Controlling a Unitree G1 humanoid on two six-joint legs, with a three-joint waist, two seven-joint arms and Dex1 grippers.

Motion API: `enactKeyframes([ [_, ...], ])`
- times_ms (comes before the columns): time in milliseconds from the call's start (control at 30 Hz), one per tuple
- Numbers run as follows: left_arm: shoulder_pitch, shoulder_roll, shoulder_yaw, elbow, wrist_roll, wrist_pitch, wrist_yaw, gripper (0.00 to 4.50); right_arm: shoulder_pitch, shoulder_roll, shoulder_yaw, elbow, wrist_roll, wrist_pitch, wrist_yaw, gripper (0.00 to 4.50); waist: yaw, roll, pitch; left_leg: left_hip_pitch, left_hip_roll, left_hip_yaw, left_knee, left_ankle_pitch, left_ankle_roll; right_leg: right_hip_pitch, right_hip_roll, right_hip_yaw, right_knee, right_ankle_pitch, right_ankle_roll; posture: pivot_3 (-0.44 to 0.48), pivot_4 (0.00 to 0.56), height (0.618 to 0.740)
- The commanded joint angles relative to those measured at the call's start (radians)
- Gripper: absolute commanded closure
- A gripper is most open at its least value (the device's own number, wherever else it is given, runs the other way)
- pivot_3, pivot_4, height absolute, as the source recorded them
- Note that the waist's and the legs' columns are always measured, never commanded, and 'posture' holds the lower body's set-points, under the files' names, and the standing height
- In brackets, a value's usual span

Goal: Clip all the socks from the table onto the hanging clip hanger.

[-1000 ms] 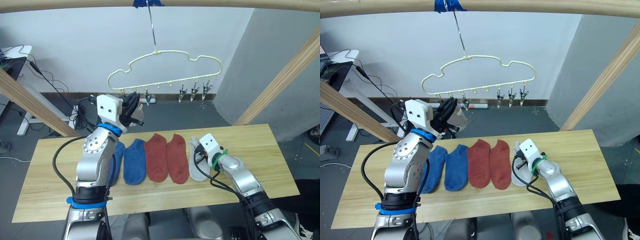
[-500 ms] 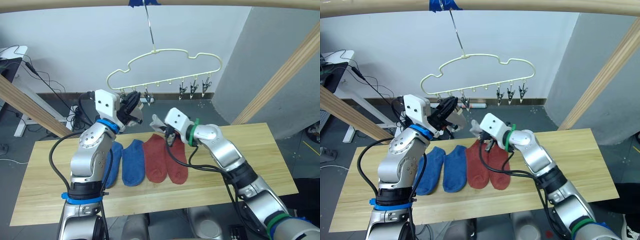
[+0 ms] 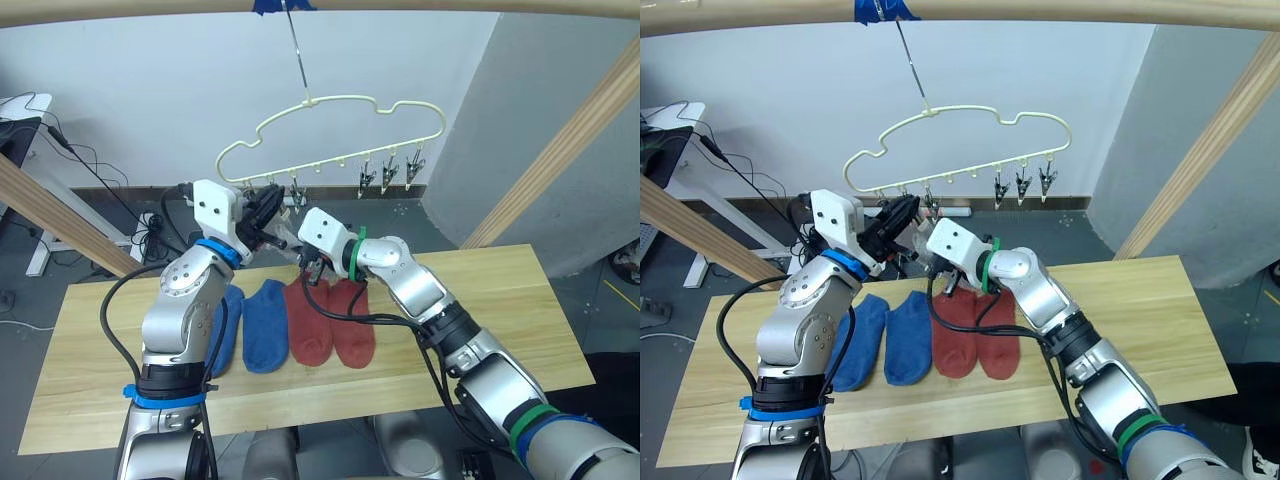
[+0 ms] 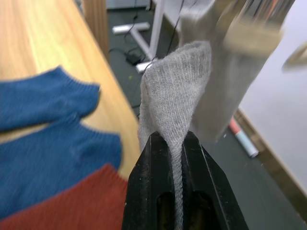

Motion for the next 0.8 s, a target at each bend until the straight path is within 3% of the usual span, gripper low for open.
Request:
enactKeyframes([
  [33, 0.011, 0.006, 0.003, -0.023, -0.003, -0.008, -0.010, 4.46, -0.020, 0.019, -0.037, -0.003, 0.010, -0.034, -0.023, 4.50, 0.000, 0.000, 0.000, 0.000, 0.000, 0.000, 0.000, 0.000, 0.000, 0.000, 0.000, 0.000, 0.000, 0.000, 0.000, -0.223, 0.203, 0.740],
  [800, 0.030, 0.012, 0.015, -0.031, -0.030, 0.007, -0.024, 4.46, -0.008, 0.061, -0.085, -0.028, 0.067, -0.047, -0.004, 4.50, -0.001, -0.001, -0.005, 0.001, 0.000, 0.000, 0.002, 0.000, 0.000, 0.000, 0.000, 0.000, 0.002, 0.000, 0.000, -0.210, 0.204, 0.740],
])
